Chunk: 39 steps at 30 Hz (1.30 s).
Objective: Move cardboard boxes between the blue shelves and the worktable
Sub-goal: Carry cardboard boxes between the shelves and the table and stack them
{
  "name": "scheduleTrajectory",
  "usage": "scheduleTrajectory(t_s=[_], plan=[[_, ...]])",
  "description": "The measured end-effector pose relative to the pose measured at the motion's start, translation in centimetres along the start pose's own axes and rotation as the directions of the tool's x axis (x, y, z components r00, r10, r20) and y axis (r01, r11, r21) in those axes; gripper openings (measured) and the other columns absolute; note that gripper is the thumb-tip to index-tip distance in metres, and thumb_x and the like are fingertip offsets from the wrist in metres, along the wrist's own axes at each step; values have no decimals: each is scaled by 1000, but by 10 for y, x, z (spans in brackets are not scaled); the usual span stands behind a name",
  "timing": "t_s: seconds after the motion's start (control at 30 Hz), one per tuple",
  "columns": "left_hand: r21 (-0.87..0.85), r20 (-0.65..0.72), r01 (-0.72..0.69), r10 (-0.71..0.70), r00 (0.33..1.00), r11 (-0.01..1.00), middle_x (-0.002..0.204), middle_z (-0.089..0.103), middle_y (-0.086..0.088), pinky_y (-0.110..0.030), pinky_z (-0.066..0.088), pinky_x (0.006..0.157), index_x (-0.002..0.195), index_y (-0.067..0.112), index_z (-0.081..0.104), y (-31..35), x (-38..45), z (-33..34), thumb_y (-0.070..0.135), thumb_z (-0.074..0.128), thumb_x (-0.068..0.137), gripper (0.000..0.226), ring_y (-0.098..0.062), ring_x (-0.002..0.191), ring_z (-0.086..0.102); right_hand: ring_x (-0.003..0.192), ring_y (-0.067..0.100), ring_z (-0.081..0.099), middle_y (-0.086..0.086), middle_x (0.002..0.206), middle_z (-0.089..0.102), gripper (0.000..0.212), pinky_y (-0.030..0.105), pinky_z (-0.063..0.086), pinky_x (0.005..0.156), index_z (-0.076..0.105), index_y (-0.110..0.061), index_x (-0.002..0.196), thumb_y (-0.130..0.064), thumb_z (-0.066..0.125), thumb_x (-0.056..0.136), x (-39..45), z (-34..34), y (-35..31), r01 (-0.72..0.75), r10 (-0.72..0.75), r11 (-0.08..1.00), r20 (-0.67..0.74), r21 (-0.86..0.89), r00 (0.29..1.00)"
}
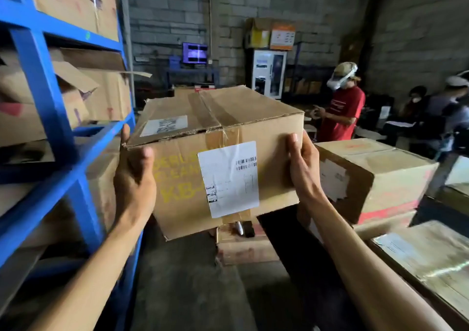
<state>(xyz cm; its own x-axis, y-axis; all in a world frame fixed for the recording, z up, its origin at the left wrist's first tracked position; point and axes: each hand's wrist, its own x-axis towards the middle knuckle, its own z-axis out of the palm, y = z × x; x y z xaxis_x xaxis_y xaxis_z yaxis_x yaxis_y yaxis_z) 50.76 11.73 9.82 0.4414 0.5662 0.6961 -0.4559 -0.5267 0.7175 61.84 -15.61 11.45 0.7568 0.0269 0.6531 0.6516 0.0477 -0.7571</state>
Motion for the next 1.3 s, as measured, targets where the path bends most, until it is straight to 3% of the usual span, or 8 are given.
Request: scheduleTrajectory(t_s=[0.2,0.33,0.5,0.6,0.73,0.93,1.17,1.3], plan=[[-58,125,111,-103,987,992,95,58,-29,-30,36,73,87,21,58,47,-22,66,59,38,95,43,-36,90,54,79,-15,54,-30,84,63,42,4,40,70,59,-6,125,-38,47,101,-9,-88,-39,94,-131,979,-199,-183,971],[-190,260,119,-67,963,975,109,61,-19,6,31,68,116,-8,56,88,-42,113,19,40,102,34,-10,81,55,79,-13,54,-31,84,64,48,9,42,70,60,-4,123,-43,47,98,-19,-151,-55,86,-175,955,-307,-283,935],[-416,474,183,41,880,891,104,59,35,3,41,75,122,36,48,135,-71,172,61,37,83,47,25,96,54,95,-2,64,-22,102,68,51,21,54,81,58,-22,128,-57,44,93,-44,-230,-73,44,-220,928,-448,-370,867],[-481,500,132,147,853,867,104,50,36,8,35,75,123,25,49,169,-96,210,59,34,81,56,35,89,46,98,-1,66,-10,111,67,64,17,54,79,53,-12,136,-58,43,92,-62,-277,-84,24,-260,911,-527,-412,809],[-506,606,229,154,781,831,100,65,38,-7,50,76,117,39,52,186,-122,263,78,42,73,60,15,100,60,100,8,66,-6,111,69,75,24,56,81,54,-13,136,-70,44,88,-86,-335,-89,-33,-286,888,-605,-459,743],[-480,723,314,167,670,819,113,61,21,-18,51,85,122,37,54,199,-167,339,87,41,68,75,9,103,60,92,-14,64,-18,109,63,28,4,49,71,51,-18,130,-24,39,106,-117,-403,-86,-135,-247,882,-687,-452,683],[-487,759,368,176,626,792,117,59,-1,1,42,68,126,7,55,211,-216,403,45,37,93,53,-8,101,55,97,-14,62,-15,113,64,44,3,48,76,53,-7,136,-34,42,103,-140,-460,-69,-221,-285,830,-730,-512,621],[-469,785,363,191,590,805,113,63,-7,-31,48,90,117,3,56,197,-231,433,16,40,104,25,-16,105,57,98,-15,61,-23,111,62,65,3,47,78,55,-10,133,-61,39,95,-155,-468,-60,-243,-332,809,-757,-535,564]])
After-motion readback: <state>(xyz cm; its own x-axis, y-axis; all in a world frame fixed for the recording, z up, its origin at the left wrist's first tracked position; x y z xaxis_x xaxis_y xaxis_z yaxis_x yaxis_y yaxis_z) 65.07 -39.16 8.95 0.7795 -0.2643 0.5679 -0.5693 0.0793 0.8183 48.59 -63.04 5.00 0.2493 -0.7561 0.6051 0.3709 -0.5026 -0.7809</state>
